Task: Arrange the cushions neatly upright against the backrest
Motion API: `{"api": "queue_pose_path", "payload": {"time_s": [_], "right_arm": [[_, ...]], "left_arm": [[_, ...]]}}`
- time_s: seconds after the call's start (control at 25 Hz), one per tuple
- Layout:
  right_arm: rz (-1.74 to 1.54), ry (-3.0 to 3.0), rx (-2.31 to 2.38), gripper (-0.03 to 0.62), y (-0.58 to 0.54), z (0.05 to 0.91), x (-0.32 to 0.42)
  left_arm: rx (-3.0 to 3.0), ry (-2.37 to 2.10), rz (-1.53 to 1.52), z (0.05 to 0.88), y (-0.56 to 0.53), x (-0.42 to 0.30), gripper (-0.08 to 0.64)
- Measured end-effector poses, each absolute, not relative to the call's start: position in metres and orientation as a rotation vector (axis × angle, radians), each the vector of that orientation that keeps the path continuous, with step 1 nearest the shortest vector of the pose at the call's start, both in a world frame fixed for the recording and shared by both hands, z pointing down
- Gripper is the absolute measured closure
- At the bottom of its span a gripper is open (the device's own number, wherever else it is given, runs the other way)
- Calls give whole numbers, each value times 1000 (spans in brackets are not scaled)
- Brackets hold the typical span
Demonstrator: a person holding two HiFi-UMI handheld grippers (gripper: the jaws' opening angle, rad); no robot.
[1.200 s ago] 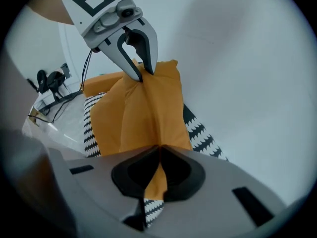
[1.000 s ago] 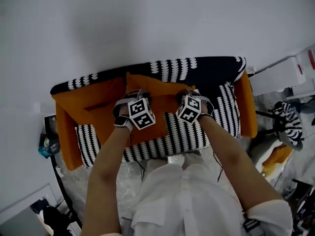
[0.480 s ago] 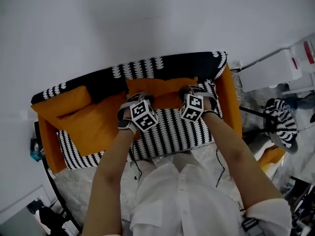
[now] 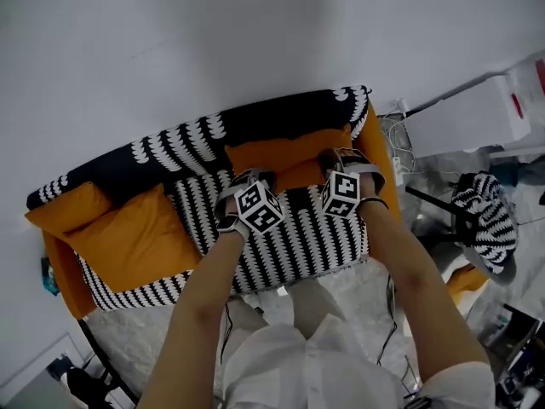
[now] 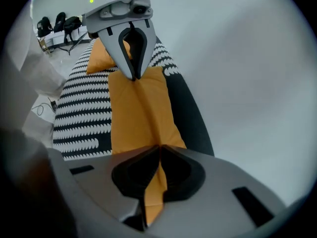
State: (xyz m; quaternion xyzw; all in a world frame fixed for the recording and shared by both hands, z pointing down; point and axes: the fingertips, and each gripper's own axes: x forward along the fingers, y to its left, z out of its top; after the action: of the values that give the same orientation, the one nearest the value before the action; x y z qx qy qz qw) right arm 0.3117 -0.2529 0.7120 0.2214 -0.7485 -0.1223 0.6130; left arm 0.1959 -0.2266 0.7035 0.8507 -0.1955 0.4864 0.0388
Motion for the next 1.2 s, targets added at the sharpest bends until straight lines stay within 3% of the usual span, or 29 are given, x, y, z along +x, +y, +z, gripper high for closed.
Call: {"api": "queue_pose_path", "payload": {"time_s": [0.56,1.2], "right_arm": [[-220,-1723,428,569,-248,838,361],[-153,-1669,463,540,-230,868,368]], "left_arm": [[2468,-493,1565,840,-224,247,529],[2403,-562,1450,861,-217,250,518]]}}
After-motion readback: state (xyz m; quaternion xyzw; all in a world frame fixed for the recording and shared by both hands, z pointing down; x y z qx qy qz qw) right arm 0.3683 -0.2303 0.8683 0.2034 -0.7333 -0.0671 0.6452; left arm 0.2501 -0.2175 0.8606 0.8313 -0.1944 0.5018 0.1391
